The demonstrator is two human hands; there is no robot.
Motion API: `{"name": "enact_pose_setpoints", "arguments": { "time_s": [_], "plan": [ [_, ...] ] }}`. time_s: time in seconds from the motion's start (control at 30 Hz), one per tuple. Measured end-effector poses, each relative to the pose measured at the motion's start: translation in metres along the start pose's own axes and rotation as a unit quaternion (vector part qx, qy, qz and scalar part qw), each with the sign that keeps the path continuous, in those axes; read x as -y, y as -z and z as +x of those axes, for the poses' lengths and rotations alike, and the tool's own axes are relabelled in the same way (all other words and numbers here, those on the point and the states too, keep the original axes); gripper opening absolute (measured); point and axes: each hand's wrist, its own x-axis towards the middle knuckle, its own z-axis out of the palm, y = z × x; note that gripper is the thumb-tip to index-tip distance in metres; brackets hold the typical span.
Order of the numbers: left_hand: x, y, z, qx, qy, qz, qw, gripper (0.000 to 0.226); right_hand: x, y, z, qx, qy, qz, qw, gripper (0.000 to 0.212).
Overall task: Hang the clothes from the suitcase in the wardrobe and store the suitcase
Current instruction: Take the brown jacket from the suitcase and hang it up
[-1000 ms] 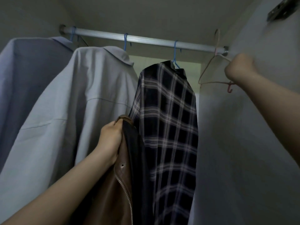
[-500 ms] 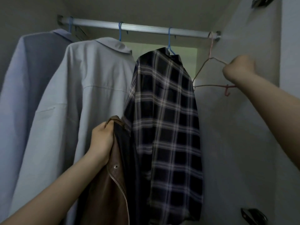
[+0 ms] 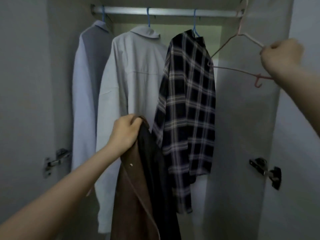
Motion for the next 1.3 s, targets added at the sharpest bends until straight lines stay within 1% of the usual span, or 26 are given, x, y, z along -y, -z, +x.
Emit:
{"name": "enact_pose_setpoints", "arguments": {
  "time_s": [0.03, 0.07, 0.13, 0.17, 0.2, 0.23, 0.27, 0.3, 0.37, 0.43, 0.5, 0.6, 0.67, 0.73, 0.8, 0.87, 0.9, 0.93, 0.97, 1.03, 1.07, 1.13, 1.2, 1.23, 1.27, 1.3],
  "plan": [
    [0.0, 0.014, -0.006, 0.032, -0.052, 0.09, 0.994, 0.036, 0.006, 0.012, -0.01, -0.002, 0.005, 0.018, 1.0, 0.037],
    [-0.001, 0.024, -0.011, 0.055, -0.076, 0.141, 0.985, 0.038, 0.012, 0.022, -0.018, 0.003, 0.0, 0.048, 0.999, 0.036],
    [-0.005, 0.046, -0.028, 0.078, -0.074, 0.161, 0.981, 0.042, 0.027, 0.044, -0.045, 0.03, -0.02, 0.137, 0.99, 0.024],
    [-0.005, 0.055, -0.037, 0.077, -0.052, 0.149, 0.984, 0.042, 0.035, 0.055, -0.059, 0.044, -0.031, 0.184, 0.981, 0.018],
    [-0.007, 0.063, -0.046, 0.073, -0.014, 0.12, 0.99, 0.042, 0.042, 0.064, -0.072, 0.058, -0.045, 0.232, 0.97, 0.014],
    [-0.008, 0.072, -0.055, 0.075, 0.041, 0.073, 0.994, 0.041, 0.049, 0.072, -0.088, 0.073, -0.067, 0.279, 0.955, 0.012],
    [-0.009, 0.082, -0.066, 0.074, 0.108, 0.002, 0.991, 0.038, 0.054, 0.08, -0.103, 0.092, -0.092, 0.319, 0.939, 0.014],
    [-0.01, 0.087, -0.074, 0.074, 0.178, -0.075, 0.978, 0.034, 0.056, 0.084, -0.114, 0.114, -0.112, 0.349, 0.924, 0.016],
    [-0.014, 0.106, -0.091, 0.079, 0.296, -0.188, 0.933, 0.025, 0.059, 0.094, -0.142, 0.144, -0.143, 0.386, 0.9, 0.018],
    [-0.014, 0.117, -0.104, 0.074, 0.353, -0.264, 0.895, 0.018, 0.054, 0.098, -0.165, 0.163, -0.165, 0.422, 0.876, 0.02],
    [-0.013, 0.129, -0.117, 0.067, 0.363, -0.307, 0.877, 0.015, 0.047, 0.101, -0.189, 0.194, -0.187, 0.466, 0.843, 0.022],
    [-0.011, 0.141, -0.134, 0.062, 0.365, -0.346, 0.862, 0.017, 0.039, 0.101, -0.225, 0.27, -0.207, 0.538, 0.772, 0.026],
    [-0.011, 0.146, -0.142, 0.055, 0.379, -0.359, 0.851, 0.017, 0.033, 0.096, -0.252, 0.307, -0.219, 0.555, 0.741, 0.028],
    [-0.011, 0.15, -0.155, 0.027, 0.395, -0.368, 0.842, 0.023, 0.024, 0.091, -0.292, 0.336, -0.246, 0.562, 0.715, 0.028],
    [-0.012, 0.155, -0.172, 0.018, 0.377, -0.423, 0.824, 0.031, 0.013, 0.086, -0.336, 0.349, -0.284, 0.58, 0.678, 0.025],
    [-0.016, 0.159, -0.189, 0.023, 0.33, -0.509, 0.794, 0.04, -0.001, 0.082, -0.384, 0.363, -0.326, 0.59, 0.643, 0.023],
    [-0.018, 0.16, -0.197, 0.024, 0.318, -0.526, 0.788, 0.047, -0.009, 0.081, -0.409, 0.374, -0.346, 0.592, 0.625, 0.024],
    [-0.021, 0.158, -0.202, 0.016, 0.32, -0.513, 0.796, 0.053, -0.015, 0.081, -0.431, 0.386, -0.362, 0.593, 0.607, 0.025],
    [-0.022, 0.156, -0.208, 0.005, 0.332, -0.476, 0.815, 0.053, -0.022, 0.081, -0.451, 0.399, -0.378, 0.591, 0.59, 0.025],
    [-0.024, 0.149, -0.218, -0.032, 0.354, -0.362, 0.862, 0.04, -0.03, 0.083, -0.478, 0.425, -0.396, 0.584, 0.567, 0.02],
    [-0.022, 0.145, -0.222, -0.05, 0.353, -0.313, 0.88, 0.031, -0.034, 0.084, -0.488, 0.436, -0.397, 0.58, 0.561, 0.022],
    [-0.019, 0.141, -0.232, -0.065, 0.344, -0.254, 0.902, 0.023, -0.044, 0.082, -0.499, 0.454, -0.386, 0.572, 0.565, 0.024],
    [-0.015, 0.141, -0.243, -0.058, 0.334, -0.22, 0.915, 0.024, -0.055, 0.08, -0.504, 0.495, -0.346, 0.532, 0.594, 0.016],
    [-0.012, 0.141, -0.247, -0.049, 0.324, -0.214, 0.92, 0.025, -0.058, 0.08, -0.505, 0.534, -0.318, 0.501, 0.603, 0.02],
    [-0.011, 0.14, -0.252, -0.037, 0.314, -0.205, 0.926, 0.025, -0.06, 0.08, -0.504, 0.582, -0.294, 0.472, 0.594, 0.033],
    [-0.011, 0.14, -0.257, -0.022, 0.306, -0.193, 0.932, 0.025, -0.06, 0.081, -0.503, 0.627, -0.277, 0.452, 0.571, 0.047]
  ]
}}
